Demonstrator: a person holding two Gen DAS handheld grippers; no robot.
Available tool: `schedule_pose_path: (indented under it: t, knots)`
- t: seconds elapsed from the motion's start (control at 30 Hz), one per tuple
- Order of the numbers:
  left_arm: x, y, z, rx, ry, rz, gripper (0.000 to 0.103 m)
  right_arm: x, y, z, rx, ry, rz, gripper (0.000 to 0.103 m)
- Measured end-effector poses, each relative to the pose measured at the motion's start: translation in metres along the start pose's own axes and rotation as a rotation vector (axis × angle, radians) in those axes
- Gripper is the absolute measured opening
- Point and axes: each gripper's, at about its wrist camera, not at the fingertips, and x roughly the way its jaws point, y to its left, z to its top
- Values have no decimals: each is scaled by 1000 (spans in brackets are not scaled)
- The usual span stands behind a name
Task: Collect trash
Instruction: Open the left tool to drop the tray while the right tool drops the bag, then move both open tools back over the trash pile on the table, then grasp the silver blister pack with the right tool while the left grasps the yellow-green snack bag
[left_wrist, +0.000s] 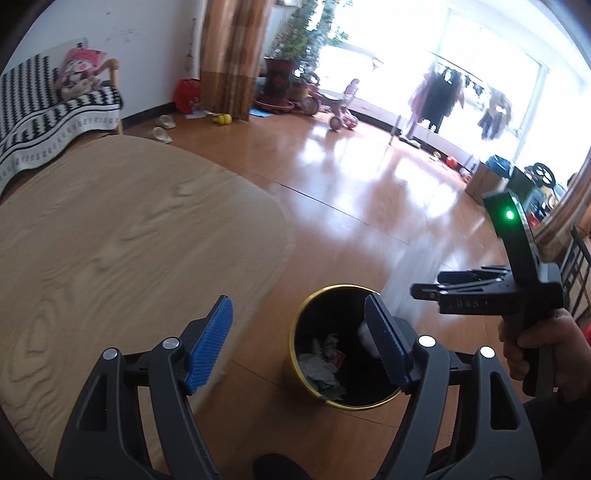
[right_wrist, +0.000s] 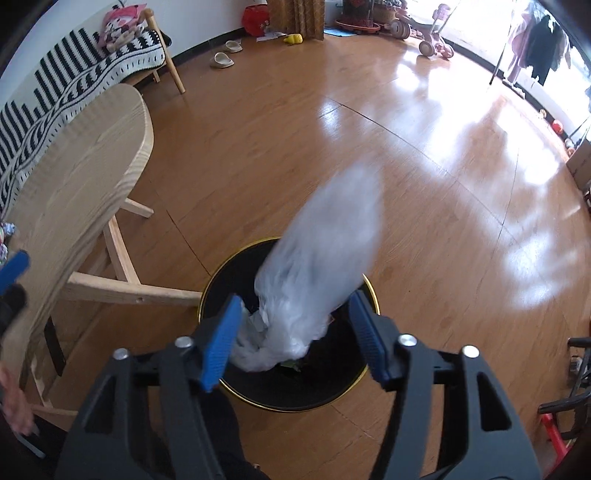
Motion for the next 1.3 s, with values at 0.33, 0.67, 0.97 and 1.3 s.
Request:
schedule_pose_path:
  t: [0.33,0.67,0.97,1.3]
  knots:
    - [-50,69,0,-123,-80,107,80,-19,47,15,-38,-78,33,68]
    - [-121,186,-23,-328,-148,318,86,-51,188,42,-171,-212,250,68]
    - [-197,303,-82,-554,-177,514,86,-46,366,49,-334,-154,522,68]
    - [-227,376,-114,-652,-190,576,86,-40,544,69,-602,-154,638,77]
